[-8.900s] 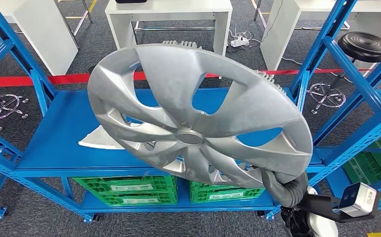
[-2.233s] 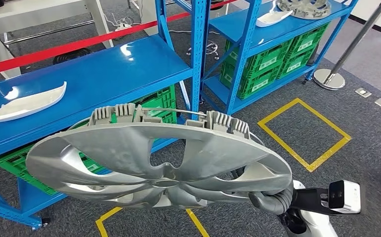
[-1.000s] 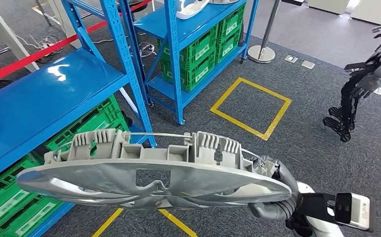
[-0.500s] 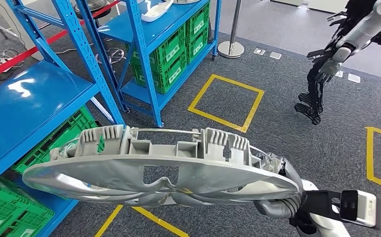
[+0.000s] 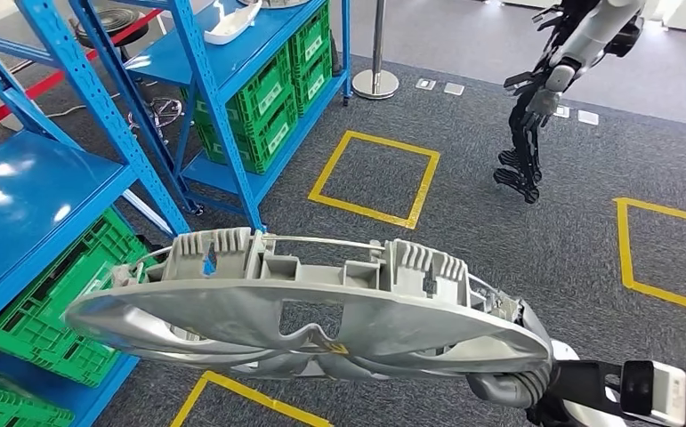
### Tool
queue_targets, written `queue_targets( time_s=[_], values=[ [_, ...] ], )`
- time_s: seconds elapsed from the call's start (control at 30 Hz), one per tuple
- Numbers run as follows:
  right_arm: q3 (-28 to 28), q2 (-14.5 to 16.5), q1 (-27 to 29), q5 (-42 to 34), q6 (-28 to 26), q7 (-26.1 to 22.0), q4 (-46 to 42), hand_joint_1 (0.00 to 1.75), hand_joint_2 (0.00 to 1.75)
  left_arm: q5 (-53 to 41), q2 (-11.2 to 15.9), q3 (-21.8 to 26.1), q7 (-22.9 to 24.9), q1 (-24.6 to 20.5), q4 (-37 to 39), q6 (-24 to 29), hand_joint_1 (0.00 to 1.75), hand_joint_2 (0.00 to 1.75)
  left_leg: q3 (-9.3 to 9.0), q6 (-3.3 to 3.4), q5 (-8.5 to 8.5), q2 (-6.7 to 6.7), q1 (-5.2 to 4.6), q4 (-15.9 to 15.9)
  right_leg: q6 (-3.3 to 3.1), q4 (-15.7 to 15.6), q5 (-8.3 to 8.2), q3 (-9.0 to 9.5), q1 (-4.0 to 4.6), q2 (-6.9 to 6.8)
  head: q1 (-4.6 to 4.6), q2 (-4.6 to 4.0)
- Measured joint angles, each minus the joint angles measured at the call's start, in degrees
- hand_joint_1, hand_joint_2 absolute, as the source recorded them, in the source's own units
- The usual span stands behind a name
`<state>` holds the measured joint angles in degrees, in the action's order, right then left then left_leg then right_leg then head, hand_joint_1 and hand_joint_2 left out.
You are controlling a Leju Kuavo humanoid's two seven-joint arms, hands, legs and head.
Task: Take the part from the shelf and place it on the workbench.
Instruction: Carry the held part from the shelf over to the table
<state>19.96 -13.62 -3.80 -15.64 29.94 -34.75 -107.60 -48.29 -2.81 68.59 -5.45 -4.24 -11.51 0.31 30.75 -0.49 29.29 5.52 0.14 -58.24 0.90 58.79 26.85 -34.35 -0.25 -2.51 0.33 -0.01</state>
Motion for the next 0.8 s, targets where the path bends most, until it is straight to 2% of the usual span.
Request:
queue_targets(
  time_s=[0.03,0.1,0.17,0.2,0.23,0.27,0.3,0.33,0.4,0.43,0.47,0.53,0.57,0.6,0.63,0.67,0.73,0.77,0.8],
  values=[
    [-0.1,0.0,0.3,0.0,0.0,-0.2,0.0,1.75,1.75,-0.2,0.0,0.0,-0.1,-0.1,0.0,-0.2,0.00,1.75,-0.10,-0.39,0.07,0.16,0.12,0.1,-0.40,-0.1,-0.11,-0.05,-0.05,0.52,-0.03,0.00],
    [-0.2,0.1,0.8,0.1,0.0,-0.7,0.0,1.75,1.75,-0.7,0.1,0.0,-0.4,-0.1,0.0,-0.5,0.00,1.75,0.40,-1.05,1.35,-1.47,0.37,-1.4,-1.11,-0.4,-0.40,-0.04,-0.25,1.47,-0.15,0.00],
    [-0.2,0.2,1.0,0.2,-0.1,-1.2,0.0,1.75,1.75,-0.9,0.2,0.0,-0.7,0.0,0.0,-0.7,0.00,1.75,3.07,-1.42,4.89,-4.15,0.50,-7.6,-1.54,-0.5,-0.54,-0.05,-0.36,2.45,-0.44,0.01],
    [-0.2,0.4,0.9,0.3,-0.1,-1.4,0.0,1.75,1.75,-0.9,0.3,0.0,-0.8,0.1,0.0,-0.7,0.00,1.75,5.00,-1.50,6.75,-4.80,0.51,-11.7,-1.65,-0.5,-0.56,-0.08,-0.31,3.03,-0.56,0.01],
    [-0.2,0.5,0.9,0.5,-0.2,-1.4,0.1,1.75,1.75,-0.9,0.4,0.0,-0.8,0.1,0.0,-0.8,0.00,1.75,6.67,-1.55,7.85,-5.09,0.50,-15.0,-1.68,-0.4,-0.57,-0.09,-0.26,3.67,-0.64,0.01],
    [-0.2,0.7,0.9,0.7,-0.3,-1.2,0.1,1.75,1.75,-0.9,0.4,0.0,-0.8,0.1,0.0,-1.0,0.00,1.75,7.55,-1.54,7.83,-5.20,0.49,-16.6,-1.68,-0.4,-0.58,-0.09,-0.22,4.32,-0.67,0.01],
    [-0.2,0.9,0.8,0.9,-0.5,-1.1,0.1,1.75,1.75,-0.9,0.5,0.0,-0.8,0.1,0.0,-1.1,0.00,1.75,7.31,-1.45,6.63,-5.29,0.49,-15.7,-1.68,-0.4,-0.59,-0.06,-0.20,4.94,-0.68,0.01],
    [-0.1,1.1,0.7,1.0,-0.7,-0.9,0.2,1.75,1.75,-0.9,0.6,0.0,-0.8,0.1,0.0,-1.2,0.00,1.75,6.01,-1.32,4.57,-5.56,0.51,-12.7,-1.63,-0.3,-0.60,-0.03,-0.20,5.58,-0.71,0.01],
    [-0.1,1.4,0.6,1.3,-1.0,-0.6,0.2,1.75,1.75,-0.8,0.8,0.0,-0.9,0.0,0.0,-1.5,0.00,1.75,2.43,-0.92,0.89,-7.28,0.56,-4.5,-1.35,-0.1,-0.63,-0.08,-0.18,6.72,-0.77,0.01],
    [0.0,1.6,0.4,1.3,-1.1,-0.5,0.2,1.75,1.75,-0.7,1.0,0.0,-1.0,0.0,0.0,-1.5,0.00,1.75,1.24,-0.68,-0.01,-7.96,0.54,-1.7,-1.07,0.0,-0.67,-0.20,-0.17,7.23,-0.79,0.01],
    [0.0,1.7,0.3,1.3,-1.1,-0.4,0.2,1.75,1.75,-0.6,1.0,0.0,-1.1,-0.1,0.0,-1.6,0.00,1.75,0.72,-0.42,-0.21,-8.35,0.44,-0.4,-0.71,0.0,-0.74,-0.33,-0.19,7.66,-0.80,0.00],
    [0.0,1.8,0.1,1.3,-0.9,-0.4,0.2,1.75,1.75,-0.2,1.1,0.1,-1.4,-0.2,-0.1,-1.7,0.00,1.75,0.63,0.30,-0.31,-7.58,0.23,-0.2,0.13,-0.2,-0.98,-0.52,-0.29,8.46,-0.80,0.00],
    [0.0,1.8,0.0,1.2,-0.9,-0.4,0.2,1.75,1.75,-0.1,1.1,0.1,-1.6,-0.2,-0.1,-1.7,0.00,1.75,0.53,0.74,-0.51,-7.10,0.24,0.0,0.44,0.0,-0.85,-0.68,-0.32,8.22,-0.78,0.00],
    [0.0,1.8,-0.2,1.2,-0.8,-0.4,0.2,1.75,1.75,0.1,1.0,0.1,-1.7,-0.3,-0.1,-1.7,0.00,1.75,0.45,1.17,-0.72,-6.58,0.30,0.3,0.68,1.1,-0.14,-1.22,-0.27,7.40,-0.67,0.01],
    [0.0,1.8,-0.4,1.2,-0.8,-0.4,0.2,1.75,1.75,0.2,1.0,0.1,-1.8,-0.3,-0.1,-1.8,0.00,1.75,0.38,1.54,-0.88,-6.01,0.38,0.5,0.87,3.3,1.22,-2.25,-0.20,6.26,-0.54,0.01],
    [0.0,1.8,-0.6,1.2,-0.8,-0.4,0.2,1.75,1.75,0.3,1.0,0.1,-1.8,-0.2,-0.1,-1.8,0.00,1.75,0.40,1.78,-0.90,-5.45,0.35,0.5,0.98,6.6,3.13,-3.83,-0.18,4.90,-0.42,0.01],
    [0.0,1.8,-0.9,1.2,-0.8,-0.2,0.2,1.75,1.75,0.3,1.0,0.2,-1.8,0.0,-0.1,-1.8,0.00,1.75,0.48,1.98,-0.84,-4.28,0.22,0.5,1.27,14.3,6.59,-7.42,-0.22,3.60,-0.27,0.01],
    [0.0,1.8,-0.9,1.2,-0.8,-0.1,0.2,1.75,1.75,0.3,1.0,0.2,-1.7,0.0,-0.1,-1.8,0.00,1.75,0.49,1.98,-0.81,-3.68,0.19,0.5,1.36,16.3,7.06,-8.33,-0.27,3.38,-0.26,0.00],
    [0.0,1.8,-0.9,1.2,-0.8,0.1,0.2,1.75,1.75,0.3,1.0,0.3,-1.7,0.1,-0.1,-1.9,0.00,1.75,0.47,1.93,-0.77,-3.10,0.19,0.5,1.40,16.0,6.40,-8.08,-0.32,3.19,-0.25,0.00]
  ],
)
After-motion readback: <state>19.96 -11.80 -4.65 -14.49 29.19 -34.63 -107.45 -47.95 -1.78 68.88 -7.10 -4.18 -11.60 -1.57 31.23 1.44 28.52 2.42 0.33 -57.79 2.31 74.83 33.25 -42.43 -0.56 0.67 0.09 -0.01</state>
